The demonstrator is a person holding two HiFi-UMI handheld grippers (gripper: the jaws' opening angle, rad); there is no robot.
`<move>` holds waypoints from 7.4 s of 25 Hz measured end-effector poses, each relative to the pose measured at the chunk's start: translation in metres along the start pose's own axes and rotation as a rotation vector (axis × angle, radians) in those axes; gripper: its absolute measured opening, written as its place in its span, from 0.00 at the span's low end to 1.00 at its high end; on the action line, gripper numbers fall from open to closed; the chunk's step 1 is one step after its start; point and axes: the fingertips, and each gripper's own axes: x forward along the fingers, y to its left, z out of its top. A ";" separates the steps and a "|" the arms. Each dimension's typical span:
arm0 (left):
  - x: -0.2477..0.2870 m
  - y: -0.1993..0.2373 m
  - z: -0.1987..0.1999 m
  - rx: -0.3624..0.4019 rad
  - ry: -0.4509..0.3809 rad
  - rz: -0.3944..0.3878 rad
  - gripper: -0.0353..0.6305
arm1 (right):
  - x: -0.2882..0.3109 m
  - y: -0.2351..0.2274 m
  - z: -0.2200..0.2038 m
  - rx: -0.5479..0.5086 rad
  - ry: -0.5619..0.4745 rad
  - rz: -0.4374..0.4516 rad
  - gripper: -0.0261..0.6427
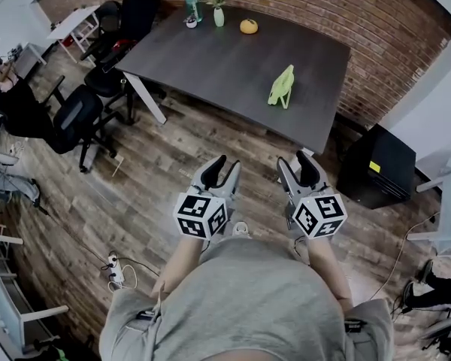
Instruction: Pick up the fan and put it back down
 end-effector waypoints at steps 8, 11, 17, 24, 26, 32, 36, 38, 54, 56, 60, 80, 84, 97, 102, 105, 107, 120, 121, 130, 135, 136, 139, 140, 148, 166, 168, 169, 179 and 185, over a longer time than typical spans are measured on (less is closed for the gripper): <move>0.034 0.041 0.012 -0.002 0.008 -0.007 0.26 | 0.053 -0.013 0.006 0.010 -0.003 -0.014 0.35; 0.046 0.051 0.015 -0.003 0.011 -0.011 0.26 | 0.068 -0.019 0.005 0.016 0.000 -0.022 0.35; 0.063 0.069 0.019 -0.005 0.017 -0.015 0.26 | 0.092 -0.027 0.006 0.023 0.006 -0.034 0.35; 0.075 0.082 0.018 -0.019 0.034 -0.014 0.26 | 0.107 -0.038 0.000 0.035 0.035 -0.052 0.36; 0.079 0.084 0.016 -0.025 0.042 -0.014 0.26 | 0.110 -0.042 -0.004 0.038 0.048 -0.059 0.36; 0.094 0.088 0.010 -0.034 0.065 -0.020 0.26 | 0.123 -0.063 -0.012 0.037 0.072 -0.100 0.38; 0.110 0.096 0.008 -0.037 0.077 -0.016 0.26 | 0.142 -0.084 -0.012 0.030 0.073 -0.130 0.39; 0.121 0.102 0.010 -0.038 0.077 -0.009 0.26 | 0.154 -0.095 -0.012 0.025 0.076 -0.140 0.39; 0.227 0.149 0.042 -0.034 0.109 0.004 0.26 | 0.248 -0.192 -0.026 0.061 0.164 -0.232 0.43; 0.240 0.153 0.044 -0.034 0.117 0.002 0.26 | 0.257 -0.203 -0.030 0.067 0.176 -0.244 0.44; 0.263 0.160 0.049 -0.034 0.131 0.001 0.26 | 0.274 -0.221 -0.038 0.077 0.205 -0.257 0.44; 0.331 0.183 0.055 -0.042 0.164 -0.001 0.26 | 0.332 -0.268 -0.065 0.070 0.277 -0.316 0.45; 0.335 0.185 0.056 -0.044 0.168 0.000 0.26 | 0.336 -0.271 -0.063 0.064 0.273 -0.323 0.45; 0.338 0.189 0.058 -0.042 0.163 -0.005 0.26 | 0.338 -0.281 -0.062 0.095 0.278 -0.337 0.34; 0.334 0.192 0.061 -0.043 0.153 0.005 0.26 | 0.338 -0.277 -0.061 0.098 0.278 -0.324 0.33; 0.331 0.194 0.062 -0.045 0.147 0.009 0.26 | 0.340 -0.271 -0.059 0.073 0.280 -0.305 0.32; 0.328 0.194 0.062 -0.046 0.145 0.011 0.26 | 0.339 -0.267 -0.057 0.063 0.280 -0.293 0.31; 0.312 0.189 0.068 -0.047 0.120 0.019 0.26 | 0.324 -0.258 -0.029 0.043 0.242 -0.274 0.31; 0.311 0.189 0.068 -0.048 0.118 0.021 0.26 | 0.324 -0.258 -0.025 0.039 0.237 -0.270 0.30; 0.304 0.193 0.069 -0.062 0.099 0.050 0.26 | 0.344 -0.251 0.009 -0.033 0.209 -0.194 0.30; 0.298 0.196 0.069 -0.066 0.095 0.067 0.26 | 0.362 -0.244 0.023 -0.069 0.199 -0.148 0.30; 0.297 0.196 0.069 -0.066 0.094 0.072 0.26 | 0.367 -0.243 0.026 -0.075 0.197 -0.140 0.30; 0.295 0.199 0.069 -0.069 0.094 0.084 0.26 | 0.379 -0.240 0.030 -0.090 0.195 -0.116 0.30; 0.294 0.201 0.069 -0.070 0.095 0.089 0.26 | 0.384 -0.239 0.032 -0.094 0.195 -0.109 0.30; 0.287 0.217 0.069 -0.087 0.088 0.143 0.26 | 0.428 -0.230 0.036 -0.125 0.208 -0.043 0.30; 0.286 0.246 0.060 -0.118 0.119 0.224 0.26 | 0.541 -0.208 0.021 -0.178 0.256 0.074 0.30; 0.286 0.251 0.059 -0.124 0.118 0.234 0.26 | 0.554 -0.206 0.016 -0.169 0.267 0.077 0.30; 0.286 0.254 0.059 -0.126 0.117 0.240 0.26 | 0.560 -0.205 0.013 -0.164 0.273 0.077 0.30; 0.280 0.269 0.060 -0.143 0.109 0.285 0.26 | 0.601 -0.201 -0.010 -0.108 0.313 0.067 0.30; 0.273 0.274 0.059 -0.148 0.110 0.310 0.26 | 0.615 -0.198 -0.022 -0.116 0.329 0.064 0.30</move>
